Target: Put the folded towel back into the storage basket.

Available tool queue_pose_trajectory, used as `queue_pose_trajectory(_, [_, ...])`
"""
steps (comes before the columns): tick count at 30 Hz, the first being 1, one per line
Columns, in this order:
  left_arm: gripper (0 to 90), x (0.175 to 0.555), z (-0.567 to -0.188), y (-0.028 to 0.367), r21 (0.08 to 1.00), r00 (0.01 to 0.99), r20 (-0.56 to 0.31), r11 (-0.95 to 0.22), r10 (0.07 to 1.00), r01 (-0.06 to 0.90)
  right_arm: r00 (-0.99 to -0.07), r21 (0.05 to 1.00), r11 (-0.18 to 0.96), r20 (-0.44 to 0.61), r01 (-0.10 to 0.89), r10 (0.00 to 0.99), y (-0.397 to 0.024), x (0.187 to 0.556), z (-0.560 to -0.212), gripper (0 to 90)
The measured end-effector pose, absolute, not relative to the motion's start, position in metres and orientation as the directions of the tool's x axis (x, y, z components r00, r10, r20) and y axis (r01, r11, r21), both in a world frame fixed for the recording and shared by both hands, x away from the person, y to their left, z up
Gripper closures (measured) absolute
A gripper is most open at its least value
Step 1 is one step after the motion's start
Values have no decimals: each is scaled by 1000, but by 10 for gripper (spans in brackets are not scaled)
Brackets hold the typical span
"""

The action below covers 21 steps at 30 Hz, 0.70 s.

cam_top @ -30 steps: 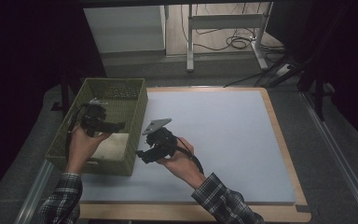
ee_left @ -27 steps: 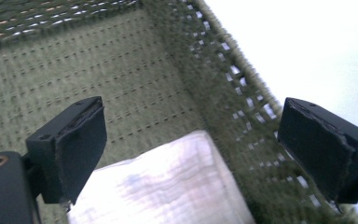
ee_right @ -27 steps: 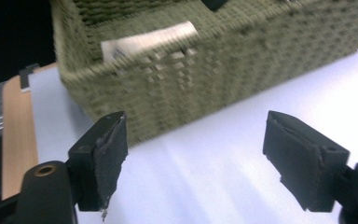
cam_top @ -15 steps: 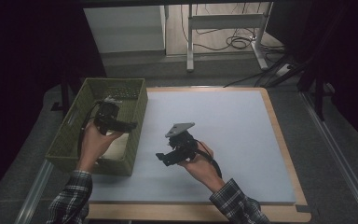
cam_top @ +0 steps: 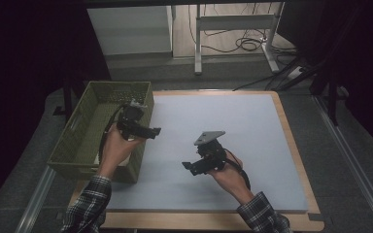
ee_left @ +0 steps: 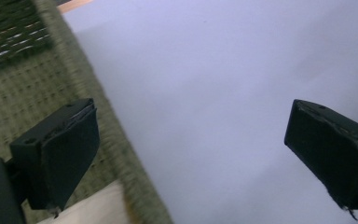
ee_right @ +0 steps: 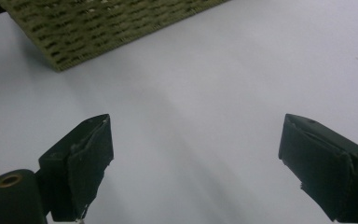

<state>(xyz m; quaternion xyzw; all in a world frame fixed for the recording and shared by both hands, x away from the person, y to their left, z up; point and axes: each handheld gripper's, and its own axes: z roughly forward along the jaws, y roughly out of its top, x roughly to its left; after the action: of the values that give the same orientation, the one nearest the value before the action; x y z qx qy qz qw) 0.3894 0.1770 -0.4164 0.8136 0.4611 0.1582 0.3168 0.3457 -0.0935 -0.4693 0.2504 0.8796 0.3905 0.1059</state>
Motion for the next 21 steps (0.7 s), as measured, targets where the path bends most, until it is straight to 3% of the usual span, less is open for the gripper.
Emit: queue_pose_trajectory(21, [9,363,-450,100,699,639,-58,-425,767,575,-787,730,544,-14,414,617,-180,335,-484,49])
